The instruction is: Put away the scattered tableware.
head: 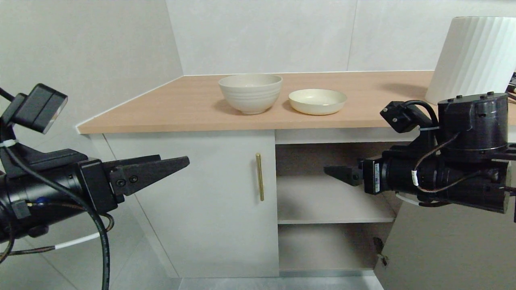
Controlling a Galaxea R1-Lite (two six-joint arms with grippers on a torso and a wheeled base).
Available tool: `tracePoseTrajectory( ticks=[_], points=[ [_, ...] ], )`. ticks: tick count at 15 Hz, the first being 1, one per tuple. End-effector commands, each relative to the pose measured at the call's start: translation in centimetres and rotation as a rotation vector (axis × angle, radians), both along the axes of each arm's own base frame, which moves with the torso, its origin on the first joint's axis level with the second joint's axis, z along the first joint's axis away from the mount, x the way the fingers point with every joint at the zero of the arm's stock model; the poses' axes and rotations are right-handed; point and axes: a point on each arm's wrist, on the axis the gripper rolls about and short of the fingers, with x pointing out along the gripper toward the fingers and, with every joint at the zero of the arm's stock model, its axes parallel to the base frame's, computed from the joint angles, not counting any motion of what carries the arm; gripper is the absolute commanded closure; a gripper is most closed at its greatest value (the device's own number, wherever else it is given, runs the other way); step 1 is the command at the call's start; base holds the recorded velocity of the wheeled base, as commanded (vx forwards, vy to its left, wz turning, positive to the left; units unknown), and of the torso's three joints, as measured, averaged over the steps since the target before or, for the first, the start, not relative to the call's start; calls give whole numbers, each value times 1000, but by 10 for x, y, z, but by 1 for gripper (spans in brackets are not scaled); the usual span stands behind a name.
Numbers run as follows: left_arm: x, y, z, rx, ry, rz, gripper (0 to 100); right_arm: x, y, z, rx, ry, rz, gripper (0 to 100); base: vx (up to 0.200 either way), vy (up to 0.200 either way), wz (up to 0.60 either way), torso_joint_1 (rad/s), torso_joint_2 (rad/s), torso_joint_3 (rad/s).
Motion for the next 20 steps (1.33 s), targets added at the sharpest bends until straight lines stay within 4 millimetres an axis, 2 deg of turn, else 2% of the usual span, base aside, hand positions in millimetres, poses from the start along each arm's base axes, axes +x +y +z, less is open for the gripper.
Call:
tracePoseTrajectory(
  ticks=[1,10,16,19,20],
  points=[
    [-1,0,0,-2,-1,0,0,-7,0,4,8,-13,17,0,0,0,0,0,0,0],
    [3,-1,-3,-4,20,-23,0,-7,1,3,4,-39,24,0,0,0,0,0,0,0],
    [7,-2,1,-19,-37,-22,0,-1,-1,2,3,-39,4,0,0,0,0,90,-323,-255],
    [17,-6,-5,6,-23,-25,0,4,1,-1,3,-39,2,0,0,0,0,165,-491,-290],
    [27,-6,-7,10,-18,-12,0,7,0,-3,6,-43,-7,0,0,0,0,178,-461,-290]
  ],
)
